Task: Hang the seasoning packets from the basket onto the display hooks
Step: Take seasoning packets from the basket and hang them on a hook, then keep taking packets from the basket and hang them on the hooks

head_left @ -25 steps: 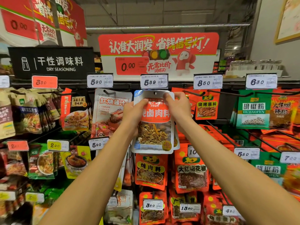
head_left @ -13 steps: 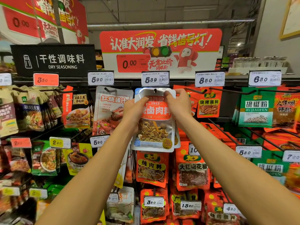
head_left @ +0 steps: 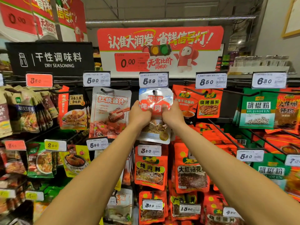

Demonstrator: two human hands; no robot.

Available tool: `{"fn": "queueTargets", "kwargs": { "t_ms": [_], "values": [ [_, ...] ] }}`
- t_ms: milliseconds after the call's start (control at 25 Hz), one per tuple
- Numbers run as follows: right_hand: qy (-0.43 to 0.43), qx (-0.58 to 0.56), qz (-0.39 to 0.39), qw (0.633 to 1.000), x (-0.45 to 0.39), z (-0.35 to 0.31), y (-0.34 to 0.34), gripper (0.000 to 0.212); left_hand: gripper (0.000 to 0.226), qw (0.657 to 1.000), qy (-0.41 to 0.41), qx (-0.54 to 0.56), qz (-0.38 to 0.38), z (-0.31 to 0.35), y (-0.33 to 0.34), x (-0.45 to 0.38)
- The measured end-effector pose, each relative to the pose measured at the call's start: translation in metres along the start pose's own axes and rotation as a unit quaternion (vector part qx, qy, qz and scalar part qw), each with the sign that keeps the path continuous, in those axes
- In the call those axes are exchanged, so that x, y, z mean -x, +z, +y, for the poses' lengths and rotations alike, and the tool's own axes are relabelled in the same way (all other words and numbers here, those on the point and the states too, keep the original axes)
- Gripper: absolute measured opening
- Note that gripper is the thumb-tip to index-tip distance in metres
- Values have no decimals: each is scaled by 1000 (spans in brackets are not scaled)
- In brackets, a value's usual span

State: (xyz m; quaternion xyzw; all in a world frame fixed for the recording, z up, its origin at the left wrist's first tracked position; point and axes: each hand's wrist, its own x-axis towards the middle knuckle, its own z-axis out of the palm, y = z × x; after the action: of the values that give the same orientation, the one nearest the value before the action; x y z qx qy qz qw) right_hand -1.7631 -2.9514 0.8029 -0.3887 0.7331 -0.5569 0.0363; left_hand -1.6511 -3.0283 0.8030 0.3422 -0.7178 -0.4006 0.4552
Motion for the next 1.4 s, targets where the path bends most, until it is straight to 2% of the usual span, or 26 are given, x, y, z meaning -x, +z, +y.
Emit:
{"fn": "queueTargets", "kwargs": {
  "t_ms": [200, 360, 440, 520, 560, 680, 880, 1040, 1200, 1320, 1400],
  "values": [
    [37, -13, -12, 999, -15, 20, -4, 34, 39, 999, -21, -25, 13, -7, 6, -8],
    [-7, -12, 13, 1000, -1, 29, -30, 28, 59, 999, -36, 13, 26, -9, -12, 11],
    [-12, -107, 9, 994, 15, 28, -53, 14, 43, 997, -28, 55, 50, -5, -25, 32],
    [-7, -200, -47, 979, 42, 28, -77, 17, 17, 992, -40, 112, 42, 0, -34, 63],
    [-9, -222, -76, 972, 56, 33, -90, 19, 12, 990, -49, 134, 22, 1, -36, 82],
    [7, -244, -123, 962, 101, 64, -122, 23, 15, 981, -88, 174, -22, -12, -35, 141],
    [123, -218, -215, 944, 179, 186, -133, 24, 17, 954, -245, 173, 6, -86, 11, 260],
    [253, -137, -270, 919, 244, 294, -114, 24, 17, 898, -405, 170, 12, -155, 54, 351],
    [367, -58, -303, 878, 326, 405, -83, 25, 18, 825, -544, 147, 30, -239, 89, 432],
    [389, 39, -338, 856, 401, 491, -56, 32, 24, 769, -627, 122, 27, -309, 120, 494],
    [407, 79, -359, 836, 449, 543, -37, 28, 23, 725, -678, 123, 23, -356, 140, 533]
  ]
}}
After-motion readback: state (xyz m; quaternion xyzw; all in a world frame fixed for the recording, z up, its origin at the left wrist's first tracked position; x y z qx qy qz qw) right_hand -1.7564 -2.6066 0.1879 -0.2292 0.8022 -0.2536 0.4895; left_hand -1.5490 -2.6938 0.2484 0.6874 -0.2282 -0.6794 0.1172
